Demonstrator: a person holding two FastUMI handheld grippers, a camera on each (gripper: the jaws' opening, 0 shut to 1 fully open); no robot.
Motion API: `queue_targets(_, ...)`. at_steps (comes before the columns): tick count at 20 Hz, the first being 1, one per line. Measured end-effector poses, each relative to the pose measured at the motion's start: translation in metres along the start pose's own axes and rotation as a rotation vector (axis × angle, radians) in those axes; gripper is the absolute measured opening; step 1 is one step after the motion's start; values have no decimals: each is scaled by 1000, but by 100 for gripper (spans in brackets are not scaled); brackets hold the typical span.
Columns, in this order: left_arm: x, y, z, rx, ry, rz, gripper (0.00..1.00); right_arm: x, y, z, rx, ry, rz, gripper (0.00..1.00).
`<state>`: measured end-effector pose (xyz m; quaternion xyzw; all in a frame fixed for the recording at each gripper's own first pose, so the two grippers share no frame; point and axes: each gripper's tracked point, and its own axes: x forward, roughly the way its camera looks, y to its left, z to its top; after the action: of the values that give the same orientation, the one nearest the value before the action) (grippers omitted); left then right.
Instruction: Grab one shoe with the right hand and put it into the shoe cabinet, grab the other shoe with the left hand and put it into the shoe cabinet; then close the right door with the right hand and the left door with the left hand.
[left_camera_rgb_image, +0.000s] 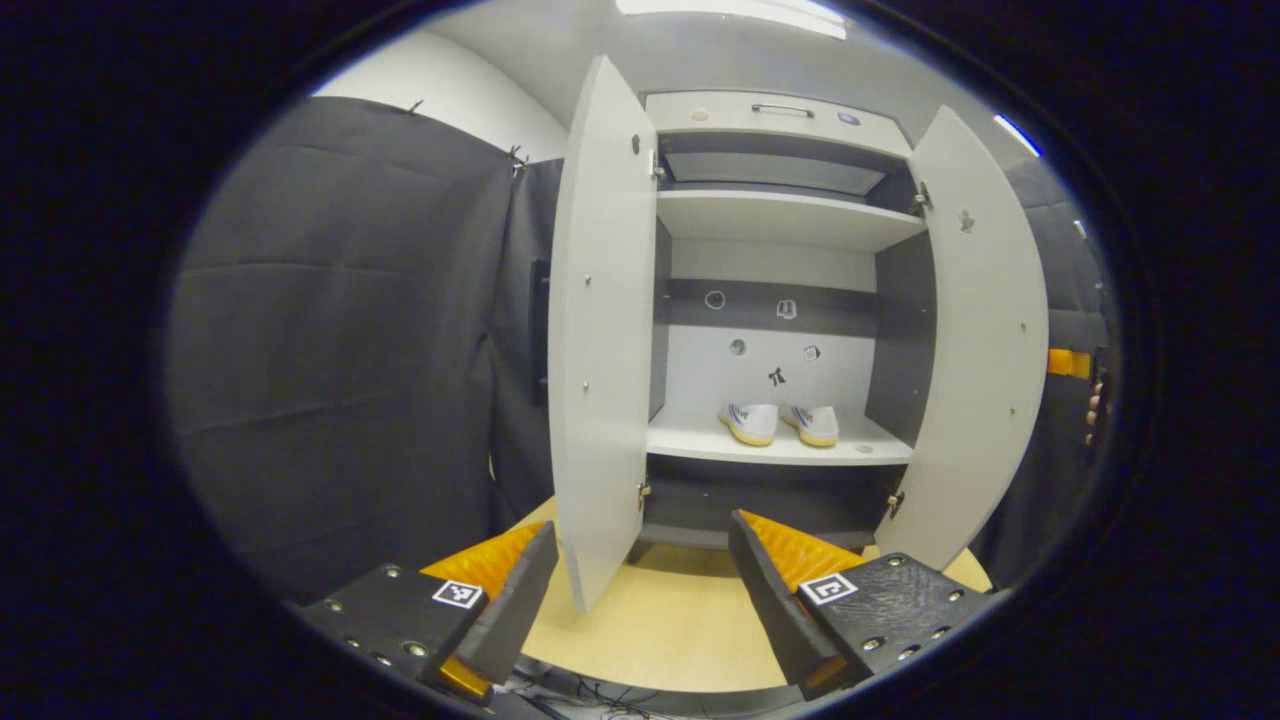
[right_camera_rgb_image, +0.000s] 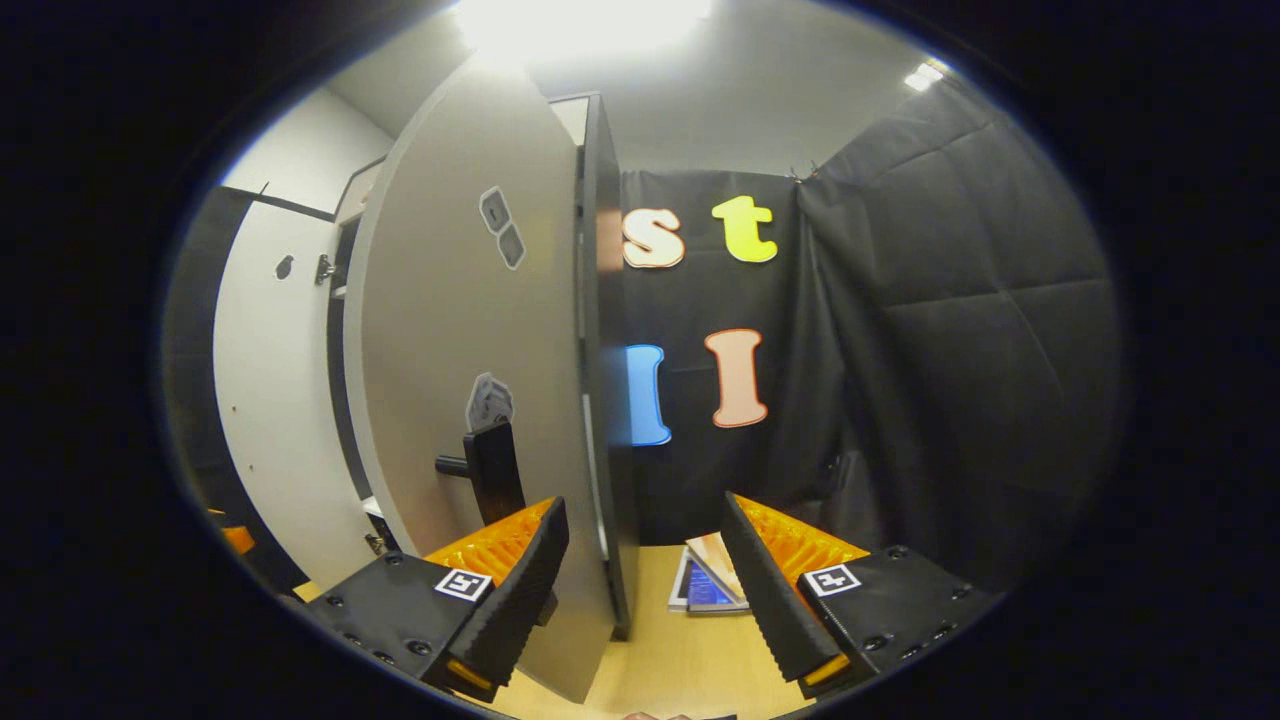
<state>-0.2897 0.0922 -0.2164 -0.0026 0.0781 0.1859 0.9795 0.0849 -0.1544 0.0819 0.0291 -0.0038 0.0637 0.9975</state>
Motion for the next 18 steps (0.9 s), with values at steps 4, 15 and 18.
queue_targets(4, -20, 2, 5, -43, -2, 53, 100, 11, 25, -6, 30, 3, 55, 98)
queue_targets(15, 9, 75, -3, -39, 10, 119, 98, 54, 142, -14, 26, 46, 138, 98)
queue_targets(18, 17, 103, 7, -76, -19, 132, 100, 46, 146, -9, 77, -9, 91, 98)
